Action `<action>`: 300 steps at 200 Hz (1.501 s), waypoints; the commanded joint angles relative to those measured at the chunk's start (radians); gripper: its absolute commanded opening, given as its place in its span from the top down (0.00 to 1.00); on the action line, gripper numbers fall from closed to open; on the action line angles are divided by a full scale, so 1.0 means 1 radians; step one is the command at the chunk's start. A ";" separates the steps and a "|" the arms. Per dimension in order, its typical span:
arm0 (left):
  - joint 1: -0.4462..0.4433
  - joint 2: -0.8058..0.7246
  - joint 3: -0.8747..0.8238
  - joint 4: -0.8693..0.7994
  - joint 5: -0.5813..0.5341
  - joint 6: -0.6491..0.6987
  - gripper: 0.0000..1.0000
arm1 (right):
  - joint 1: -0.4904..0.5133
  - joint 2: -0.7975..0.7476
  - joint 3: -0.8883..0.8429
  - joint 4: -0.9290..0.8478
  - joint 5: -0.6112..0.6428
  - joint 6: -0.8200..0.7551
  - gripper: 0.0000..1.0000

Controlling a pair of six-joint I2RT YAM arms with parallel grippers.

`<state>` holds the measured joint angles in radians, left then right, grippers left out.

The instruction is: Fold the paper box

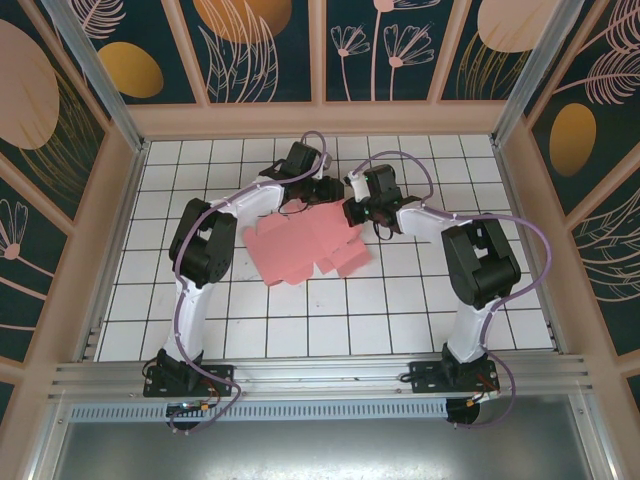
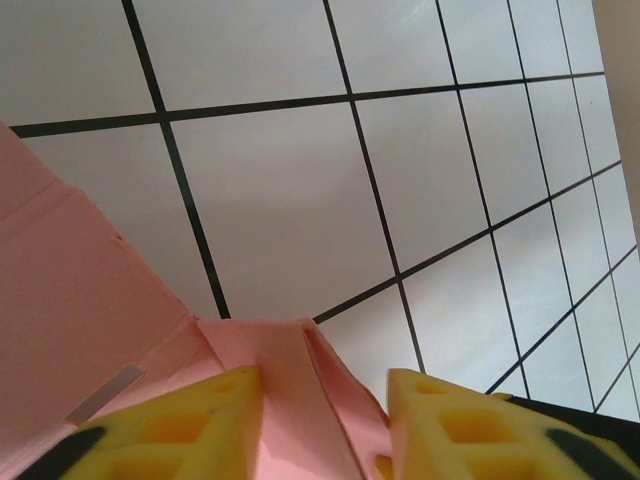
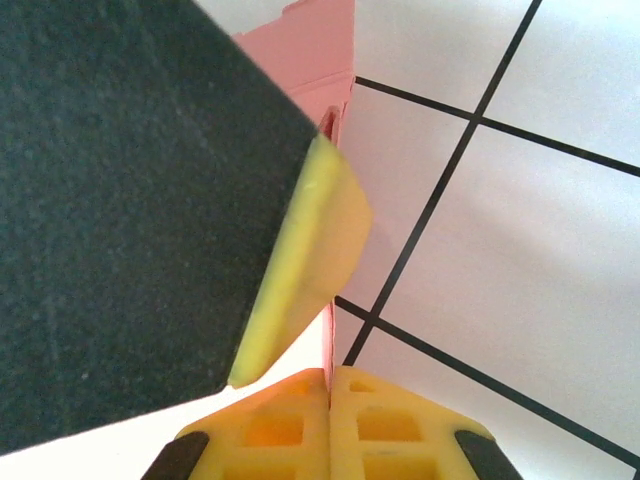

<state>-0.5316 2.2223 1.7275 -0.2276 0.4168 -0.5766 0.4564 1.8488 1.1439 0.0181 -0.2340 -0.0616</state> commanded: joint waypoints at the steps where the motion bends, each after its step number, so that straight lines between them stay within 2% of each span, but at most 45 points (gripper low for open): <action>1: -0.007 -0.010 0.015 0.023 -0.006 -0.011 0.75 | 0.016 0.005 0.024 0.001 -0.001 -0.024 1.00; 51: -0.008 -0.010 0.009 0.024 -0.015 -0.009 0.76 | 0.020 0.004 0.026 0.003 0.009 -0.025 1.00; 101: -0.008 0.000 -0.007 0.038 -0.025 -0.016 0.87 | 0.016 0.005 -0.002 0.031 0.021 -0.029 0.99; 128: -0.007 0.004 -0.020 0.048 -0.027 -0.020 0.89 | 0.010 0.007 -0.013 0.039 0.023 -0.026 0.98; 145: -0.008 0.009 -0.023 0.049 -0.029 -0.022 0.89 | 0.005 0.001 -0.024 0.051 0.012 -0.019 0.91; 168: -0.007 0.008 -0.033 0.054 -0.039 -0.020 0.89 | -0.018 -0.010 -0.042 0.065 -0.054 0.015 0.69; 179: -0.008 0.006 -0.039 0.059 -0.044 -0.021 0.89 | -0.033 -0.023 -0.066 0.092 -0.097 0.041 0.64; 211: -0.007 0.009 -0.046 0.065 -0.049 -0.025 0.88 | -0.078 -0.049 -0.148 0.187 -0.164 0.134 0.59; 271: -0.007 0.026 -0.027 0.073 -0.039 -0.035 0.84 | -0.053 -0.055 -0.180 0.218 -0.117 0.184 0.59; 300: -0.007 -0.006 -0.059 0.101 -0.065 -0.034 0.75 | -0.055 -0.068 -0.202 0.267 -0.149 0.246 0.56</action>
<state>-0.5415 2.2261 1.6901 -0.1749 0.3794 -0.6006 0.4019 1.8290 0.9703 0.2108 -0.3550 0.1196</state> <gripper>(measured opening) 0.205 0.427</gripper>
